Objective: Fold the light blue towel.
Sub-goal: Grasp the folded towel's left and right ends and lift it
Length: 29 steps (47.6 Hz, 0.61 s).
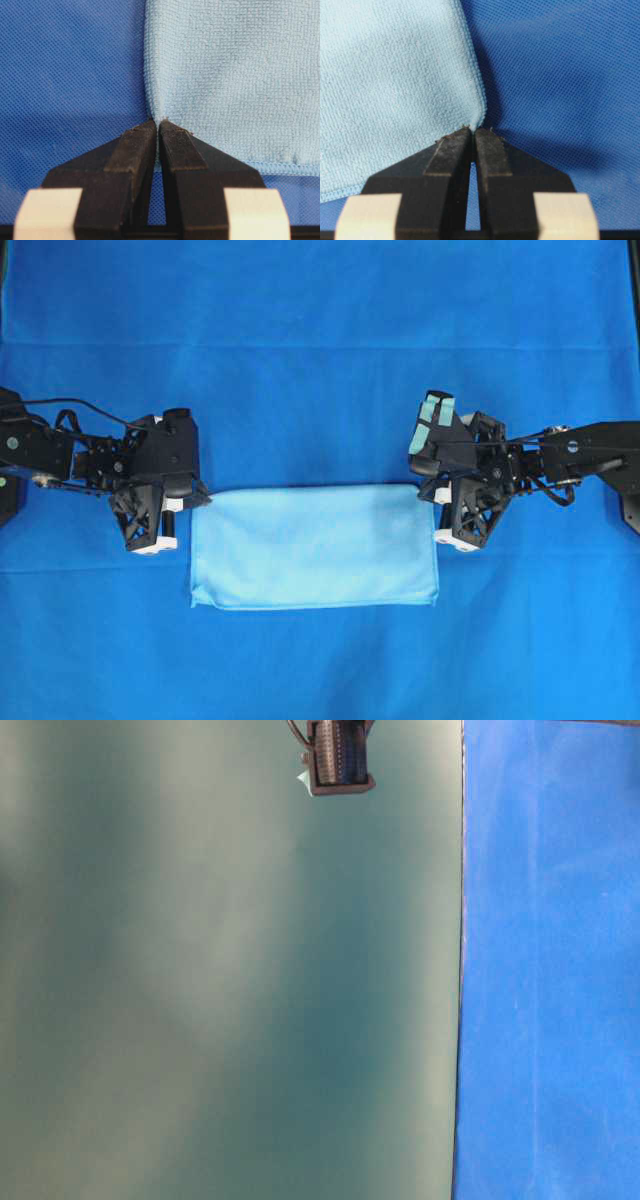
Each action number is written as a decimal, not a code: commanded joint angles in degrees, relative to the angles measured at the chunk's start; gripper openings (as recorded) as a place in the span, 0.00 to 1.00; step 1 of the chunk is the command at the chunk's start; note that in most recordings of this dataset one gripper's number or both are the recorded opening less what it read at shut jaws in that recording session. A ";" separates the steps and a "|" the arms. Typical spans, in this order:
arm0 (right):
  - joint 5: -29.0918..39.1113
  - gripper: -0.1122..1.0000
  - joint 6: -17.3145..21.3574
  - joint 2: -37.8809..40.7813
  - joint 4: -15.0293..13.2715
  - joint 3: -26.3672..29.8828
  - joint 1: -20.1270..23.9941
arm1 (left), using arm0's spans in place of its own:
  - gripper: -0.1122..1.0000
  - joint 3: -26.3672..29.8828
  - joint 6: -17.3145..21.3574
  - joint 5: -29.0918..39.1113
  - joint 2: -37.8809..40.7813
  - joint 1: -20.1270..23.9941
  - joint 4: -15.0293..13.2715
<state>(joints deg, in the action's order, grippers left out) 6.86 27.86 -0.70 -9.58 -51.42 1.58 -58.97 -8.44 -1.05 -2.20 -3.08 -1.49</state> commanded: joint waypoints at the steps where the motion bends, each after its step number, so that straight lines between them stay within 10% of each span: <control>1: -0.18 0.12 0.09 -1.41 -0.18 0.44 0.18 | 0.11 0.26 0.09 0.70 -0.53 -0.35 0.09; 29: 8.88 0.12 0.97 -21.62 0.09 0.62 0.18 | 0.11 7.03 -2.46 17.23 -18.28 -0.79 0.00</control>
<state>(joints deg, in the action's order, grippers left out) 14.85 28.83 -18.54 -9.49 -51.50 1.76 -53.26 -10.46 15.56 -17.31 -3.34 -1.41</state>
